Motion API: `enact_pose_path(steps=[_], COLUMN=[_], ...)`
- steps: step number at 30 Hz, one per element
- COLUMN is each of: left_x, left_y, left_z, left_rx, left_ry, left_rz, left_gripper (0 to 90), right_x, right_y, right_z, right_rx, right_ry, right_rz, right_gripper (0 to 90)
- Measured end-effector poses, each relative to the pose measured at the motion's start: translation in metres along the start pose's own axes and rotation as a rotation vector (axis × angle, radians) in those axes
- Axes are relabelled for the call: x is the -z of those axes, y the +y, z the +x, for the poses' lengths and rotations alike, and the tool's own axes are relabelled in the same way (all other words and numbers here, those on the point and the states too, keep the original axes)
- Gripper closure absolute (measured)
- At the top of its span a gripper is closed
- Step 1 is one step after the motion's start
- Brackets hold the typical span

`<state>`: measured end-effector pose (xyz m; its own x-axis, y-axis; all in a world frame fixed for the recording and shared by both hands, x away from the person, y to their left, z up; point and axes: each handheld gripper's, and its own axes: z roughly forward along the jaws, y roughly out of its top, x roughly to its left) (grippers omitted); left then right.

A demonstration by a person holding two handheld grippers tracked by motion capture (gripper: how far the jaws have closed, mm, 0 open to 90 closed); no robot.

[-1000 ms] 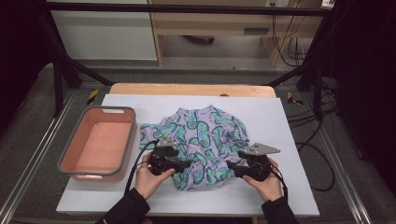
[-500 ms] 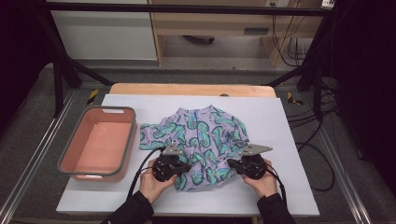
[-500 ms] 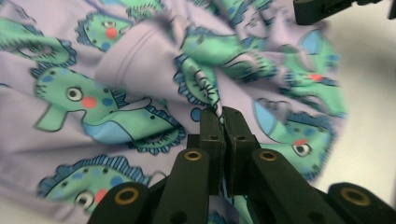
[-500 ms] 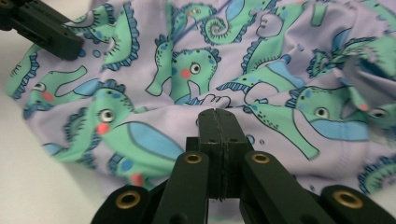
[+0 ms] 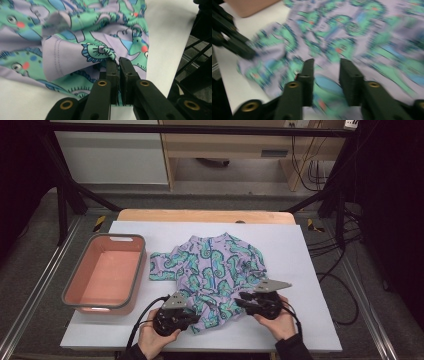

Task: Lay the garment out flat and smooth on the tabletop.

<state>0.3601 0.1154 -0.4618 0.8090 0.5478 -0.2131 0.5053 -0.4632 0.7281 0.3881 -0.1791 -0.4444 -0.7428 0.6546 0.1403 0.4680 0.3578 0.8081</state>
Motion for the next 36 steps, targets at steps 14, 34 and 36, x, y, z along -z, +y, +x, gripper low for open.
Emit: enact_pose_path(steps=[14, 34, 36], left_x=[0.004, -0.016, -0.018], left_y=[-0.007, 0.000, 0.001], left_z=[-0.009, 0.005, 0.004], left_rx=[-0.028, 0.070, 0.064], left_ry=[-0.047, 0.037, 0.035], left_rz=[0.007, 0.036, 0.044], left_gripper=[87.4, 37.7, 41.2], right_x=[-0.027, 0.022, 0.013], right_y=[0.015, -0.008, -0.001], right_z=[0.020, 0.007, 0.006], right_rx=[0.063, 0.021, 0.015], right_ry=[0.026, -0.040, -0.039], right_rz=[0.053, -0.002, -0.003], right_gripper=[87.3, 48.3, 47.6])
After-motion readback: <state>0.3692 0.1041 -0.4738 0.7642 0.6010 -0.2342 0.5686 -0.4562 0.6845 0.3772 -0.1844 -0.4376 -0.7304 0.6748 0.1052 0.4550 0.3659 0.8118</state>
